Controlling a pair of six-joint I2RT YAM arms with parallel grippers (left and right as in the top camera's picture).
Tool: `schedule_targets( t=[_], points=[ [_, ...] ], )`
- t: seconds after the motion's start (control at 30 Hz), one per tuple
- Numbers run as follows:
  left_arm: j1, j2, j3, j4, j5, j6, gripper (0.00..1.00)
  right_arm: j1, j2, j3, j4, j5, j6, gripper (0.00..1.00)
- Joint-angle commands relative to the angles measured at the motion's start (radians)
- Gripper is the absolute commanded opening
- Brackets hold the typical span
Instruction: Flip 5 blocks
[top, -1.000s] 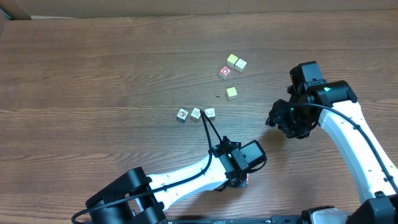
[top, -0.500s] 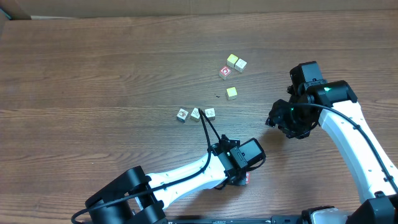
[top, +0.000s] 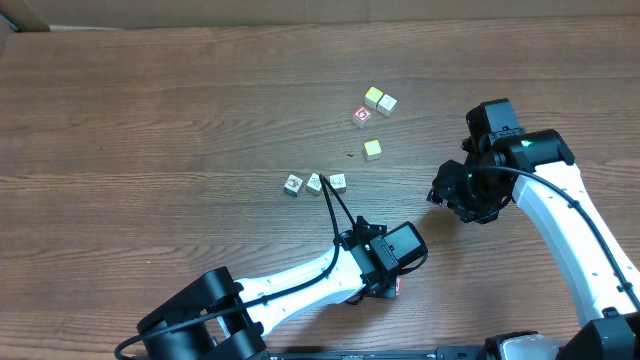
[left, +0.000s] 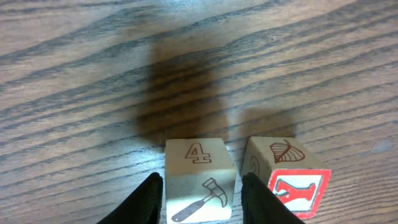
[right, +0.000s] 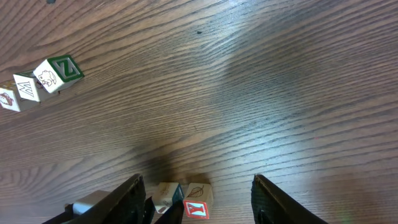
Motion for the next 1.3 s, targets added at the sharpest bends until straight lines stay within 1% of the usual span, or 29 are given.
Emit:
schedule_targets(
  t=[0.0, 0.23, 0.27, 0.33, 0.4, 0.43, 0.47, 0.5, 0.53, 0.57, 0.6, 0.63, 0.7, 0.8, 0.83, 0.87, 0.9, 0.93, 0.97, 1.0, 1.13, 1.27],
  points=[
    [0.029, 0.011, -0.007, 0.002, -0.012, 0.002, 0.32, -0.003, -0.013, 0.025, 0.001, -0.007, -0.004, 0.56],
    [0.051, 0.010, -0.006, 0.002, -0.005, 0.010, 0.31, -0.003, -0.013, 0.025, -0.002, -0.013, -0.004, 0.56],
    [0.055, 0.008, -0.005, 0.003, -0.005, 0.019, 0.33, -0.003, -0.013, 0.025, -0.002, -0.014, -0.004, 0.56],
    [0.061, 0.002, 0.002, 0.003, -0.006, 0.048, 0.40, -0.003, -0.013, 0.025, -0.002, -0.013, -0.004, 0.56],
    [0.066, -0.004, 0.018, -0.001, -0.002, 0.088, 0.54, -0.003, -0.013, 0.025, -0.001, -0.013, -0.004, 0.56],
    [0.066, -0.004, 0.024, -0.005, -0.002, 0.096, 0.57, -0.003, -0.013, 0.025, -0.002, -0.014, -0.004, 0.56],
    [0.066, -0.004, 0.028, -0.006, -0.002, 0.103, 0.55, -0.003, -0.013, 0.025, -0.002, -0.014, -0.004, 0.56],
    [0.066, -0.004, 0.029, -0.006, 0.001, 0.107, 0.47, -0.003, -0.013, 0.025, -0.002, -0.014, -0.004, 0.56],
    [0.066, -0.004, 0.029, -0.006, 0.008, 0.106, 0.37, -0.003, -0.013, 0.025, -0.002, -0.016, -0.004, 0.56],
    [0.066, -0.004, 0.029, -0.006, 0.018, 0.106, 0.35, -0.003, -0.013, 0.025, -0.002, -0.017, -0.004, 0.56],
    [0.067, -0.004, 0.029, -0.006, 0.017, 0.106, 0.36, -0.003, -0.013, 0.025, -0.002, -0.018, -0.004, 0.56],
    [0.068, -0.004, 0.031, -0.008, 0.015, 0.106, 0.41, -0.003, -0.013, 0.025, -0.002, -0.018, -0.004, 0.56],
    [0.081, -0.004, 0.040, -0.010, -0.004, 0.115, 0.46, -0.003, -0.013, 0.025, -0.003, -0.017, -0.004, 0.56],
    [0.127, -0.004, 0.075, -0.015, -0.006, 0.161, 0.45, -0.003, -0.013, 0.025, -0.005, -0.017, -0.004, 0.56],
    [0.160, -0.004, 0.105, -0.033, 0.002, 0.175, 0.43, -0.003, -0.013, 0.025, -0.005, -0.017, -0.004, 0.56],
    [0.177, -0.004, 0.121, -0.051, 0.011, 0.176, 0.36, -0.003, -0.013, 0.025, -0.005, -0.017, -0.004, 0.56],
    [0.193, -0.004, 0.134, -0.074, 0.027, 0.181, 0.25, -0.003, -0.013, 0.025, -0.007, -0.017, -0.004, 0.56],
    [0.207, -0.004, 0.145, -0.108, 0.041, 0.182, 0.18, -0.003, -0.013, 0.025, -0.009, -0.017, -0.004, 0.56],
    [0.218, -0.004, 0.149, -0.140, 0.042, 0.180, 0.08, -0.003, -0.013, 0.025, -0.013, -0.017, -0.005, 0.57],
    [0.232, -0.004, 0.149, -0.180, 0.039, 0.172, 0.04, -0.003, -0.013, 0.025, -0.018, -0.017, -0.008, 0.56],
    [0.271, -0.004, 0.138, -0.314, 0.013, 0.187, 0.04, -0.003, -0.013, 0.025, -0.024, -0.017, -0.015, 0.56],
    [0.265, -0.004, 0.102, -0.341, 0.067, 0.258, 0.04, -0.003, -0.013, 0.025, -0.025, -0.017, -0.015, 0.56]
  ],
)
